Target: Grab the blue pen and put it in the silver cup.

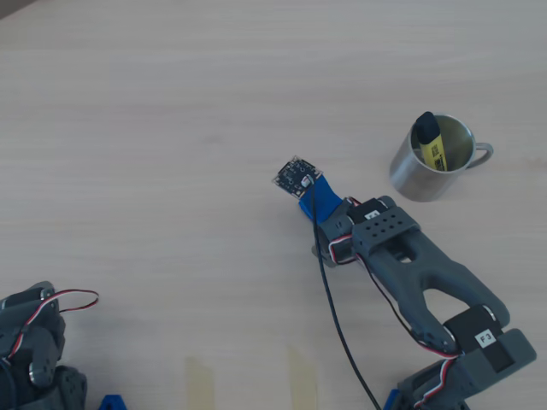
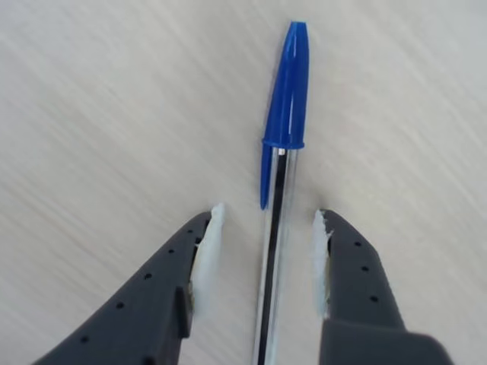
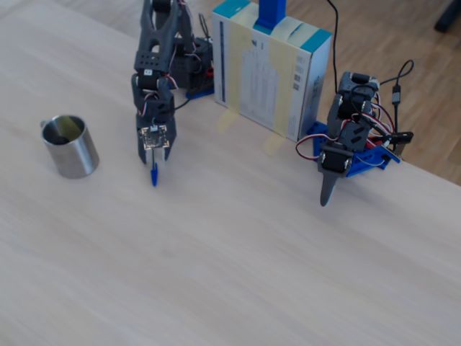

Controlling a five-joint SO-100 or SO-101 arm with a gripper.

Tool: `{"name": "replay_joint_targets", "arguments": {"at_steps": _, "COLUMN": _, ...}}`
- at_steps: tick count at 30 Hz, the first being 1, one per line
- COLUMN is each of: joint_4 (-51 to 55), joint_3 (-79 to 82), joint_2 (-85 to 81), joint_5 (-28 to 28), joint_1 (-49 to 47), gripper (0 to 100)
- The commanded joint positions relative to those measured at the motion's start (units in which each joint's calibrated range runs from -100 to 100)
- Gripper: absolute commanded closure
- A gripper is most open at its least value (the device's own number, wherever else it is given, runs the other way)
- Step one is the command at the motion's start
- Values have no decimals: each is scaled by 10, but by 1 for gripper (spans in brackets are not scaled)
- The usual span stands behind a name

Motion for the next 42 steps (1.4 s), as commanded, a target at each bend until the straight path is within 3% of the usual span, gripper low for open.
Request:
{"name": "replay_joint_targets", "arguments": {"at_steps": 1, "joint_4": -17, "joint_3": 3, "joint_2": 3, "joint_5": -2, "joint_1": 4, "gripper": 81}}
{"name": "replay_joint_targets", "arguments": {"at_steps": 24, "joint_4": -2, "joint_3": 5, "joint_2": 11, "joint_5": -3, "joint_1": 3, "gripper": 81}}
{"name": "replay_joint_targets", "arguments": {"at_steps": 29, "joint_4": -1, "joint_3": 25, "joint_2": 3, "joint_5": -26, "joint_1": 5, "gripper": 99}}
{"name": "replay_joint_targets", "arguments": {"at_steps": 42, "joint_4": -1, "joint_3": 33, "joint_2": 3, "joint_5": -33, "joint_1": 13, "gripper": 98}}
